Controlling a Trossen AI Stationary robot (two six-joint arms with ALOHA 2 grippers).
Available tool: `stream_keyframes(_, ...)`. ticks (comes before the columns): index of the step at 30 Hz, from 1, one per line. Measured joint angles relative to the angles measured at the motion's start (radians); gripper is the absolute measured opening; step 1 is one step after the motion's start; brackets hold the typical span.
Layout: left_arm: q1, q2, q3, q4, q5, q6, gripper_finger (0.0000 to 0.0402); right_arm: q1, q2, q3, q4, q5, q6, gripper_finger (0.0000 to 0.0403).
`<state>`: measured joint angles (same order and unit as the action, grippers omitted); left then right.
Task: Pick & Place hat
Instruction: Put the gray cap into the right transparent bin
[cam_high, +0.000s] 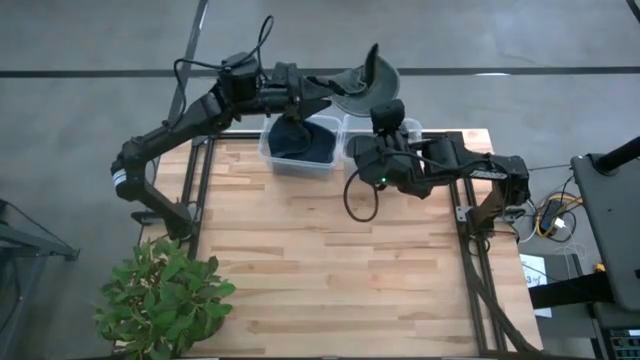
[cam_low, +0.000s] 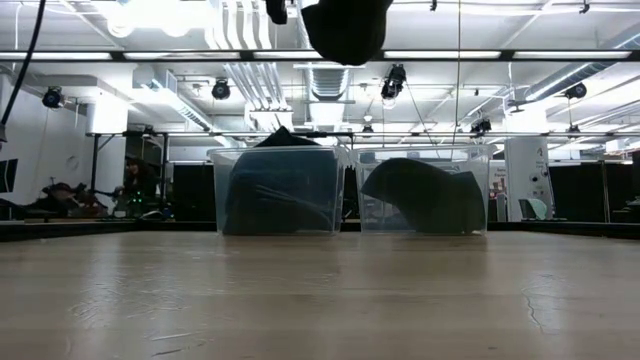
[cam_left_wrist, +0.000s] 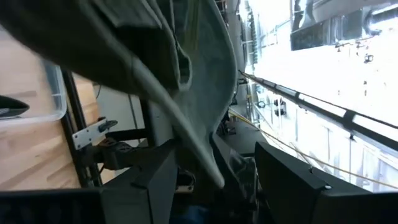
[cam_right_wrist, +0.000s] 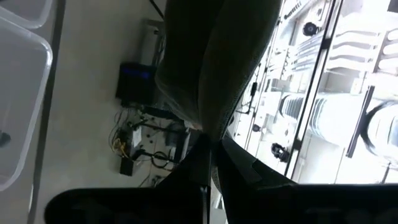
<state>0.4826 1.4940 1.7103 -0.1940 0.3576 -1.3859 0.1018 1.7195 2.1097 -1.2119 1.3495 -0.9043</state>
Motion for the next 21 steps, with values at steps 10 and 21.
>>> stream_keyframes(10,-0.001,0.002,-0.029,-0.02,0.031,-0.016,0.0136,0.045,0.001,-0.027,0.052,0.001,-0.02,0.0008)
stream_keyframes(21,-0.001,-0.004,-0.026,0.002,0.024,0.084,0.0006,0.039,-0.004,-0.015,0.124,-0.006,0.16,0.0061)
